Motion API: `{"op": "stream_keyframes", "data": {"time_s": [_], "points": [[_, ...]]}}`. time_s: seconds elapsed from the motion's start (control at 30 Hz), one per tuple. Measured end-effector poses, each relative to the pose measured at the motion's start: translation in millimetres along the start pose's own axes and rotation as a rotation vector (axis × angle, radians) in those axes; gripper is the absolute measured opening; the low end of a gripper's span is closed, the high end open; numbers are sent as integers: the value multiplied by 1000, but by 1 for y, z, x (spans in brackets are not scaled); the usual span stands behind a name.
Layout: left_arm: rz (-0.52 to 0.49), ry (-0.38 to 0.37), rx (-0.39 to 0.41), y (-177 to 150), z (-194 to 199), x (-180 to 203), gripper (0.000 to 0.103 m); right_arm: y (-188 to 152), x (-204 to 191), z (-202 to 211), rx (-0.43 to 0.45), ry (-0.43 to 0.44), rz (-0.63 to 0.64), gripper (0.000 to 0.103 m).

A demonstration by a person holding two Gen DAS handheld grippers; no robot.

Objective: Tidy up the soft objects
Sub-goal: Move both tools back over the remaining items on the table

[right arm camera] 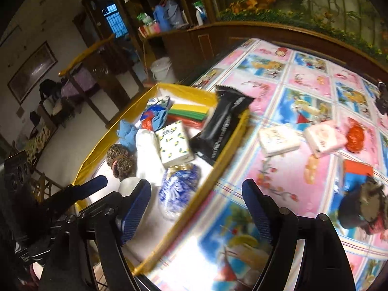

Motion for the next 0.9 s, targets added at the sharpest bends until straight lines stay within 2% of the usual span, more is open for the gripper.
{"op": "stream_keyframes", "data": {"time_s": [0.53,0.9], "points": [[-236,163,-64,-11,-11,92,59,-76,119,118,153,-41,-177,82],[-333,232,-118,-13,-32,133,60,-115,198,157,209,-61,-309,84]]}}
Point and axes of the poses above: each gripper's, at about its wrist camera, not at the fingertips, and z roughly against the way its jaws point, x to its right, y to its top, the point moved 5 cm from there along -z, roughly the way its jaws point, and after that the axes turned 10 degrees about -x, right-handed, at the moved point
